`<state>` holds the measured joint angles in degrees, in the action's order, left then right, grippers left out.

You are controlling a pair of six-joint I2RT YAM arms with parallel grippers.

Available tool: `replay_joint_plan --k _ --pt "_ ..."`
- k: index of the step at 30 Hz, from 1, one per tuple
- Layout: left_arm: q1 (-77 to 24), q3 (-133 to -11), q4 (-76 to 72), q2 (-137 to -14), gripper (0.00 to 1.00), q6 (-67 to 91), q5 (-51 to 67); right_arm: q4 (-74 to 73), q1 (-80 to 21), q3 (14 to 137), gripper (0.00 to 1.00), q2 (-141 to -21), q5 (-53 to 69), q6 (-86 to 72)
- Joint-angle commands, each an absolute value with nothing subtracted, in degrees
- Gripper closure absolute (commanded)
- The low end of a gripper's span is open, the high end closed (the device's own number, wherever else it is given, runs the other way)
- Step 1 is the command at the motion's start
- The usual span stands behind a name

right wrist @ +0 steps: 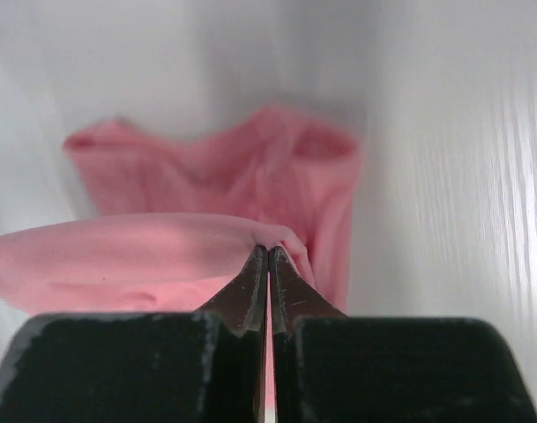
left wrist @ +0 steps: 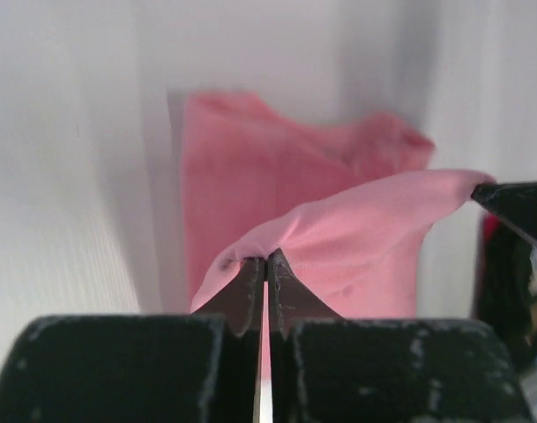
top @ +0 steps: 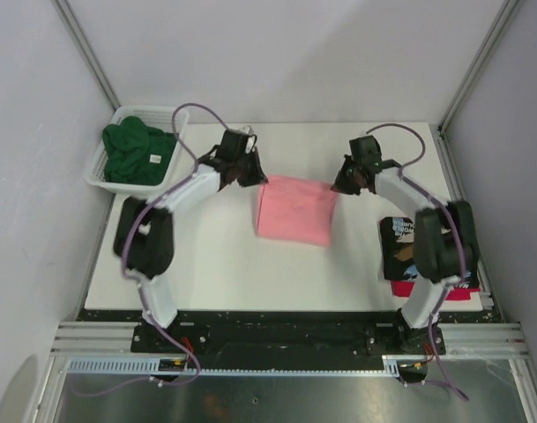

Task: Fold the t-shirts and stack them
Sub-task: Fold the long partially folded tshirt into a neat square

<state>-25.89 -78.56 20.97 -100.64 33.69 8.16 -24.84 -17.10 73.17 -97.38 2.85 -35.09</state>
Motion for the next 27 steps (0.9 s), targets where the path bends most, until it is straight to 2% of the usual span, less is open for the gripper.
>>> replay_joint_plan --k 1,6,10,16,21,27 --pt "-23.67 -90.77 19.61 -117.18 1.00 28.51 10.77 -14.74 -14.60 81.43 1.00 -110.41 6.72 -33.98" --pt "-23.46 -97.00 19.34 -127.89 1.00 28.82 13.08 -15.92 -14.47 87.17 1.00 -121.50 7.61 -35.87" --pt "-23.68 -92.62 17.84 -126.21 1.00 31.55 13.79 -16.18 -15.47 85.77 1.00 -122.07 6.58 -35.20" --pt "-24.97 -75.14 16.16 -111.76 1.00 37.97 9.12 -16.54 -18.62 80.12 1.00 -118.66 5.85 -34.14" --pt "-26.25 -58.21 14.52 -96.00 1.00 40.61 5.14 -17.97 -24.53 72.39 1.00 -111.08 2.00 -34.81" --pt "-27.16 -49.00 13.64 -85.07 1.00 38.25 6.11 -19.84 -28.76 67.33 1.00 -101.79 -3.24 -35.99"
